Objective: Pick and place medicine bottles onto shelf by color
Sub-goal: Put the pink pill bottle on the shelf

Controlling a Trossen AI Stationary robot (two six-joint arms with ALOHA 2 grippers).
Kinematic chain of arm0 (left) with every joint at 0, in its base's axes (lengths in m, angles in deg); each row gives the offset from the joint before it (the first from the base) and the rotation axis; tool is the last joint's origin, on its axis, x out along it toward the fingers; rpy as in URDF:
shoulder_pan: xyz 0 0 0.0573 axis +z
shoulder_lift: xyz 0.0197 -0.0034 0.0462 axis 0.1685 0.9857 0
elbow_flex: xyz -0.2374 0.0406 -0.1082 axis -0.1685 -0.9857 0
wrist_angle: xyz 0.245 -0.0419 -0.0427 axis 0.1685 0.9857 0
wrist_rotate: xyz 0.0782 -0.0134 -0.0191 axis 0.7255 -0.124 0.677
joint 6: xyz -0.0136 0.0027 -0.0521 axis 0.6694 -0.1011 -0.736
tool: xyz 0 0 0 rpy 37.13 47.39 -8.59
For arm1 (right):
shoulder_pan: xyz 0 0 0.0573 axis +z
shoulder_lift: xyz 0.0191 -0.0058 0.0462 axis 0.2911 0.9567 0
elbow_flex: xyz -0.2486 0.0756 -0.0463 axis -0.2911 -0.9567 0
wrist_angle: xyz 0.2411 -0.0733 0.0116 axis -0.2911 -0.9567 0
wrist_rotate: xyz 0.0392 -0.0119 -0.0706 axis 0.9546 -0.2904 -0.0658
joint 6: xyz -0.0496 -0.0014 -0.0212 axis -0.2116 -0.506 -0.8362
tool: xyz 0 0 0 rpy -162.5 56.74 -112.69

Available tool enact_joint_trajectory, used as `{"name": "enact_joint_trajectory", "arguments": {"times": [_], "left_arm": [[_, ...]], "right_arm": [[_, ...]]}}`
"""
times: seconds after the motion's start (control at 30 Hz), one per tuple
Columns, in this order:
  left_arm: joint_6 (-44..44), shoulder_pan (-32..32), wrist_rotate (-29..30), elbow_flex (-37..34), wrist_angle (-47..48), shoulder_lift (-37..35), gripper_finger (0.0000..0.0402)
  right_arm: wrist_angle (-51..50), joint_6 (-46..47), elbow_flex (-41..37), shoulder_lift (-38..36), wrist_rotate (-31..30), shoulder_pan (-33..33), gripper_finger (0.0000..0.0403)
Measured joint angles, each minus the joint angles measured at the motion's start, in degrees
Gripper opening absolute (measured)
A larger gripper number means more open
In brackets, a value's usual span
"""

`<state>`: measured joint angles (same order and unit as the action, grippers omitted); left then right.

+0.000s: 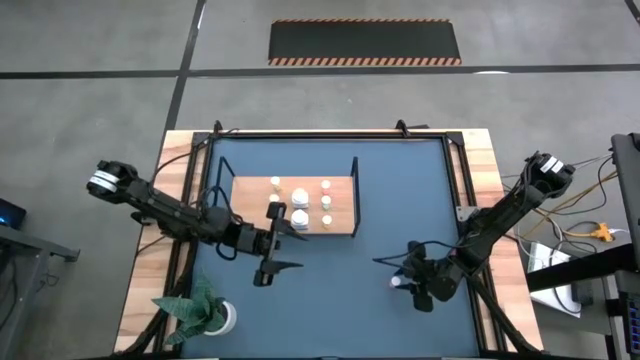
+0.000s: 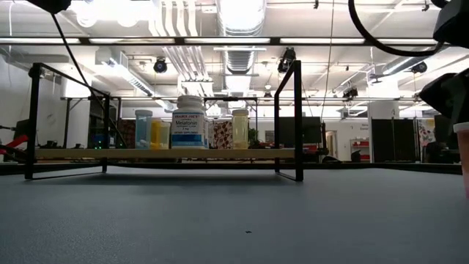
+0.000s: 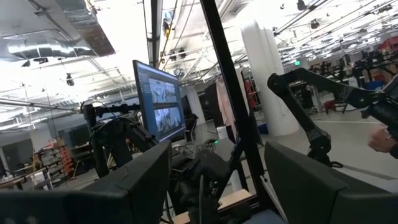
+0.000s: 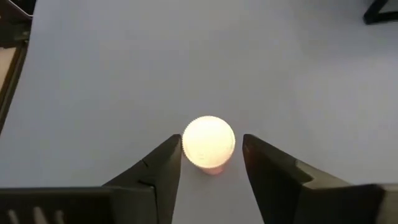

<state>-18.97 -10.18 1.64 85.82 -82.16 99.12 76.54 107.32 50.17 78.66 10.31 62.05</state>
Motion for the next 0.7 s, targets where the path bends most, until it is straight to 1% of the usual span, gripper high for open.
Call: {"name": "enact_joint_trajectory", "arguments": {"times": [0.2, 0.3, 0.57, 0.63, 0.7], "left_arm": [[0.0, 0.0, 1.5, 0.0, 0.3, 0.0, 0.0240], [-0.1, 0.0, 2.2, 0.0, 0.4, 0.0, 0.0240], [-0.3, 0.0, 2.5, 0.0, 0.7, 0.0, 0.0240], [-0.6, 0.0, 2.8, 0.0, 0.9, 0.0, 0.0240], [-0.8, -0.1, 4.4, 0.0, 2.0, 0.0, 0.0240]], "right_arm": [[1.3, -1.7, -0.1, 0.0, -0.4, 0.0, 0.0124], [1.4, -1.8, -0.1, 0.0, -0.4, 0.0, 0.0113], [1.4, -1.8, -0.1, -0.1, -0.6, 0.0, 0.0111], [1.2, -2.1, 0.3, -0.2, -1.8, -0.2, 0.0111], [1.4, -3.8, 1.5, -0.2, -2.7, -1.0, 0.0111]]}}
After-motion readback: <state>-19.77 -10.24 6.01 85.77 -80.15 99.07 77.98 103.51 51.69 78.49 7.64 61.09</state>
